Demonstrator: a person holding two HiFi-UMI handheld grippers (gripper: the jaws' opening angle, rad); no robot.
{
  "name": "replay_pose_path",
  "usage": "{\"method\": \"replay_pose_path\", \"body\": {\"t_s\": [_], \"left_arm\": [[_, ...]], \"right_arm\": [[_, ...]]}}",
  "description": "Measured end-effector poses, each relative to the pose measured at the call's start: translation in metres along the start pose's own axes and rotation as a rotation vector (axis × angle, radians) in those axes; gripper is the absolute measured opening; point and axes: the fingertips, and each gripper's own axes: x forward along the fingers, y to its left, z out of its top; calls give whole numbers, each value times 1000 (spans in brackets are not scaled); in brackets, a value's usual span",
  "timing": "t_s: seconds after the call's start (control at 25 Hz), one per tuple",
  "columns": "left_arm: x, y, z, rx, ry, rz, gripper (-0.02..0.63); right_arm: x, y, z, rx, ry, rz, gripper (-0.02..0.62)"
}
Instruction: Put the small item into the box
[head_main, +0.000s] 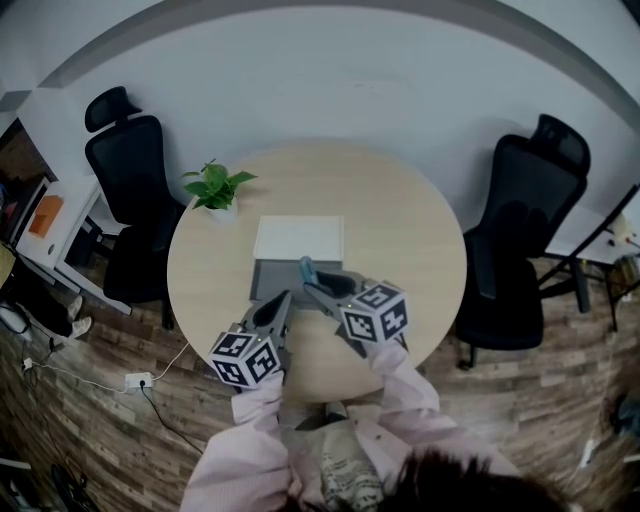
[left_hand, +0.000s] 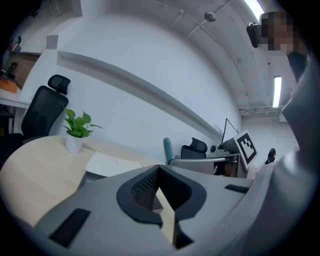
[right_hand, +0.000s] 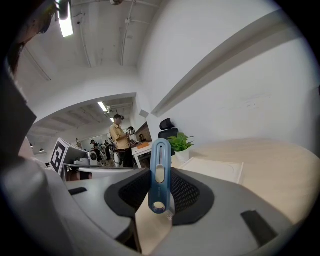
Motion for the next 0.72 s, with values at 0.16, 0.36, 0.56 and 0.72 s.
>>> {"method": "replay_pose_path", "body": {"t_s": [0.16, 0.36, 0.56, 0.72], "left_arm": [[4, 3, -4, -12, 10, 3, 11], [8, 11, -7, -32, 20, 8, 11], [15, 25, -10, -52, 37, 6, 11], [22, 38, -14, -70, 63, -1, 11]], "right_arm": [[4, -4, -3, 5, 13, 2, 126], [11, -11, -9, 16, 38, -10, 126], [24, -20, -12, 31, 59, -17, 126], [37, -26, -14, 45, 78, -21, 126]]}}
